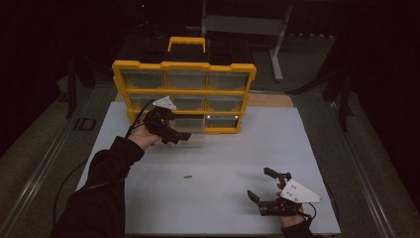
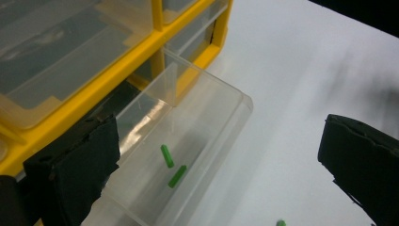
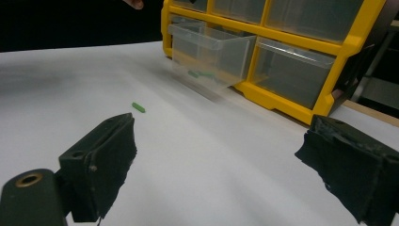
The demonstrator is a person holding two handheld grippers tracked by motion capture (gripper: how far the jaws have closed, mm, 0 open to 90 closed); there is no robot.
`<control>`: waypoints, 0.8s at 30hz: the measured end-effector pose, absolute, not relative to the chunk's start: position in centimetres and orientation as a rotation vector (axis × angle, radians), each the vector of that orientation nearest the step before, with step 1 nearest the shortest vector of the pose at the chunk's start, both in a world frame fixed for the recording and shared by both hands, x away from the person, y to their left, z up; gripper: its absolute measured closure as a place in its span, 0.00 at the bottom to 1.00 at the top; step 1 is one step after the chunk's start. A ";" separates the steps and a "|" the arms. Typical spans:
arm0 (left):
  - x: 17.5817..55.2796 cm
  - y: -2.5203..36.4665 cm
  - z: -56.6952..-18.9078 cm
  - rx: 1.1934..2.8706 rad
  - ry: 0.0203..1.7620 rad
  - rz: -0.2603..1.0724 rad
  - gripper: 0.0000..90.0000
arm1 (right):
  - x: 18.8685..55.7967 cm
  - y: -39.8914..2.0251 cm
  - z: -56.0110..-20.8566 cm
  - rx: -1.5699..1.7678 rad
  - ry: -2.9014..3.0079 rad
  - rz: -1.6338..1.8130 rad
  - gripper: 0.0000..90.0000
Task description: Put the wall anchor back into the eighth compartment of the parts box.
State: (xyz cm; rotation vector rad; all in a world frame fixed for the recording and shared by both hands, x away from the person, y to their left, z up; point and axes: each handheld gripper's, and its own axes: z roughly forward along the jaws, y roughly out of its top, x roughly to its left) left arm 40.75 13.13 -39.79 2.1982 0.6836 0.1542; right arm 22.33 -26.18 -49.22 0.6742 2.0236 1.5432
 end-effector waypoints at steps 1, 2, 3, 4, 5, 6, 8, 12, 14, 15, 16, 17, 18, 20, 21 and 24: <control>40.6 13.1 -39.8 2.197 0.680 0.154 0.00 | 22.3 -26.2 -49.2 0.674 2.024 1.541 0.10; 40.4 13.1 -39.9 2.202 0.673 0.152 0.00 | 22.3 -26.2 -49.2 0.675 2.026 1.538 0.10; 40.3 13.2 -39.9 2.201 0.666 0.141 0.00 | 22.3 -26.1 -49.2 0.674 2.027 1.537 0.10; 40.1 13.3 -39.9 2.204 0.663 0.136 0.00 | 22.3 -26.1 -49.2 0.673 2.026 1.537 0.10; 39.9 13.3 -39.9 2.199 0.658 0.136 0.00 | 22.3 -26.1 -49.2 0.672 2.026 1.537 0.10; 39.8 13.3 -39.9 2.197 0.652 0.134 0.00 | 22.3 -26.1 -49.2 0.673 2.027 1.537 0.10; 39.4 13.5 -39.8 2.188 0.642 0.128 0.00 | 22.3 -26.1 -49.2 0.674 2.025 1.538 0.10; 38.5 13.5 -39.6 2.178 0.612 0.130 0.00 | 22.3 -26.1 -49.2 0.679 2.028 1.538 0.10; 38.0 13.5 -39.5 2.183 0.601 0.126 0.00 | 22.3 -26.1 -49.2 0.676 2.030 1.538 0.10; 37.8 13.5 -39.5 2.178 0.596 0.125 0.00 | 22.3 -26.1 -49.2 0.674 2.029 1.536 0.10; 37.6 13.5 -39.5 2.177 0.588 0.116 0.00 | 22.3 -26.1 -49.2 0.674 2.029 1.536 0.10; 37.4 13.5 -39.4 2.178 0.581 0.120 0.00 | 22.3 -26.1 -49.2 0.676 2.028 1.536 0.10; 37.2 13.5 -39.4 2.179 0.574 0.122 0.00 | 22.3 -26.1 -49.2 0.678 2.027 1.537 0.10; 36.8 13.6 -39.4 2.171 0.565 0.120 0.00 | 22.3 -26.1 -49.2 0.676 2.024 1.537 0.10; 36.5 13.6 -39.5 2.175 0.559 0.122 0.00 | 22.3 -26.1 -49.2 0.676 2.024 1.538 0.10; 36.1 13.6 -39.6 2.166 0.556 0.108 0.00 | 22.3 -26.1 -49.2 0.678 2.027 1.538 0.10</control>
